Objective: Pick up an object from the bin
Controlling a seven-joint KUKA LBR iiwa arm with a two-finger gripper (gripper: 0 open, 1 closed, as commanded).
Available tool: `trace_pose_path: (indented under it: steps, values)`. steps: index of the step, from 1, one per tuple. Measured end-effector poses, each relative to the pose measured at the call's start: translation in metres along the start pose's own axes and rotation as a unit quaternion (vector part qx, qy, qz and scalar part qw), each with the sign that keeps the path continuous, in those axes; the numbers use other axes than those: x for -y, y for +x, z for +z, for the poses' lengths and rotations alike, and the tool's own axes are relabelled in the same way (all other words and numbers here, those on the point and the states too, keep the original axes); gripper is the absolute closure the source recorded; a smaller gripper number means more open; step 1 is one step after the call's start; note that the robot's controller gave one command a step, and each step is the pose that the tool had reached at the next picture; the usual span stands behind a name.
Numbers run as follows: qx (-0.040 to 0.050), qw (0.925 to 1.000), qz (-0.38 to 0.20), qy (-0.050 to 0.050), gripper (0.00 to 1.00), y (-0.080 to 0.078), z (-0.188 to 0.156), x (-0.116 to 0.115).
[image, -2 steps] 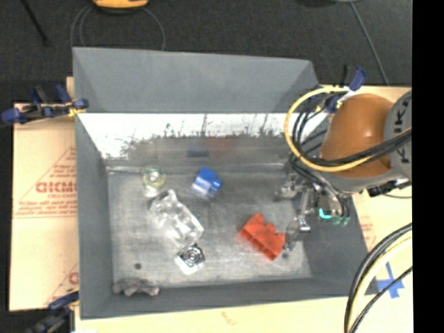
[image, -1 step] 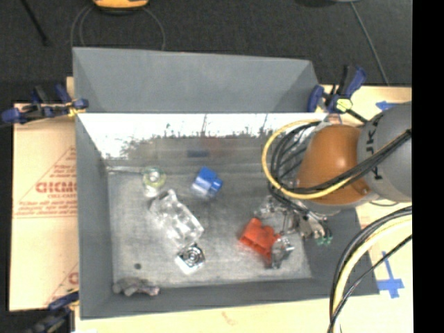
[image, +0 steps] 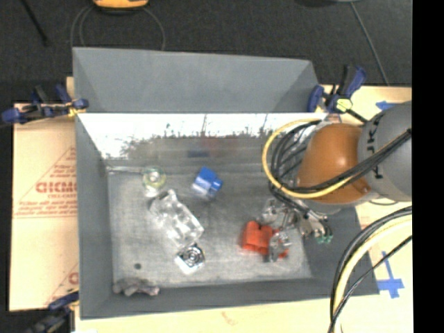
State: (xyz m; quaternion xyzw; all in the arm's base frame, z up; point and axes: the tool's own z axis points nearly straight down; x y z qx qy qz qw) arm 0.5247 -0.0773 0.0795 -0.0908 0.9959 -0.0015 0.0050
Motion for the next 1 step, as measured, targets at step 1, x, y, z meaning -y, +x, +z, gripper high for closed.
trace_pose_path:
  steps: [1]
  values:
    - [0.0013,0.9964,-0.085,0.001,1.0,-0.0262,-0.1436,0.0139]
